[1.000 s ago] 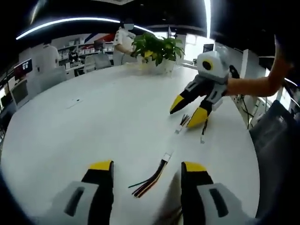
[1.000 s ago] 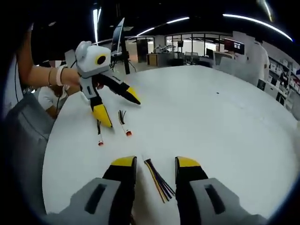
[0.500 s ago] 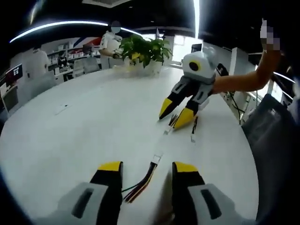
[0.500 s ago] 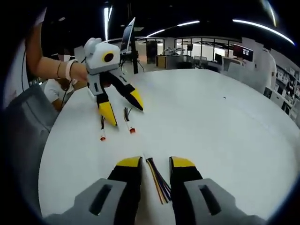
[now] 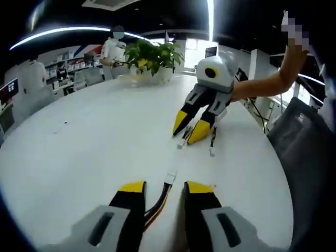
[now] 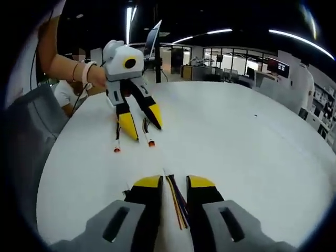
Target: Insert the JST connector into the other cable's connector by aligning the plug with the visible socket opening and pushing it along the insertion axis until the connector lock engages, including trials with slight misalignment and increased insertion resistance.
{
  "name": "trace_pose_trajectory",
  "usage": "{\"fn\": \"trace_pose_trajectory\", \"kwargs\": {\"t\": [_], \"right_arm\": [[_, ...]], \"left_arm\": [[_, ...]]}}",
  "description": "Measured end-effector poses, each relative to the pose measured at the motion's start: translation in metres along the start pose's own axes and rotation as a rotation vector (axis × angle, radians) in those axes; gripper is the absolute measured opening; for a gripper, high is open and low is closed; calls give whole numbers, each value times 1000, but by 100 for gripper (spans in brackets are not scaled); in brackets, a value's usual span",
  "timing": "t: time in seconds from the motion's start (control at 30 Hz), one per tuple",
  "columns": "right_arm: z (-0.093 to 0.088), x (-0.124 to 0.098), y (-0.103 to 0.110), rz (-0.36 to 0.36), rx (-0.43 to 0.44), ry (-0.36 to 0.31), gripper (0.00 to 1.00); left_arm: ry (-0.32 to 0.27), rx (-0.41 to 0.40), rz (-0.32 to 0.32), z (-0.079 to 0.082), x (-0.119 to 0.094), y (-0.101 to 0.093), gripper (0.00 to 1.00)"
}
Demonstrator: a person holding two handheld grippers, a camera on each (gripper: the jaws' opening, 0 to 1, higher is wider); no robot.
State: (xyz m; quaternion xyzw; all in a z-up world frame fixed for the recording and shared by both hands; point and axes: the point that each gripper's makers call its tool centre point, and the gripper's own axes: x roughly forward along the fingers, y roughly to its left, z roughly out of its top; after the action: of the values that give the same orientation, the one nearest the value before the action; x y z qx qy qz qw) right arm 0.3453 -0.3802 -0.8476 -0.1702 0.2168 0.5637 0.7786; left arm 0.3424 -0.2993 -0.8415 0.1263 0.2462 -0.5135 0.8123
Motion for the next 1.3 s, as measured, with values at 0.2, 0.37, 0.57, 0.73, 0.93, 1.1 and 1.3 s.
{"fn": "trace_pose_trajectory", "kwargs": {"t": [0.2, 0.37, 0.57, 0.73, 0.93, 1.1, 1.3], "right_arm": [[-1, 0, -3, -13, -9, -10, 11], [-2, 1, -2, -9, -1, -14, 11], [-2, 3, -1, -3, 1, -27, 10], [-2, 4, -1, -13, -14, -25, 6], [-1, 5, -1, -13, -5, -33, 5], [-1, 5, -4, -22, 13, -41, 5], [1, 7, 0, -12, -5, -47, 4]], "left_arm": [[-12, -11, -9, 0, 2, -3, 22], [-60, -69, 6, 2, 2, -1, 20], [-90, -36, 11, 0, 1, -4, 14], [-108, -26, 28, 0, 1, -2, 10], [-118, -18, 38, 0, 2, 1, 7], [-126, -5, 28, 0, 3, 1, 1], [-129, 15, 13, 1, 2, -3, 1]]}}
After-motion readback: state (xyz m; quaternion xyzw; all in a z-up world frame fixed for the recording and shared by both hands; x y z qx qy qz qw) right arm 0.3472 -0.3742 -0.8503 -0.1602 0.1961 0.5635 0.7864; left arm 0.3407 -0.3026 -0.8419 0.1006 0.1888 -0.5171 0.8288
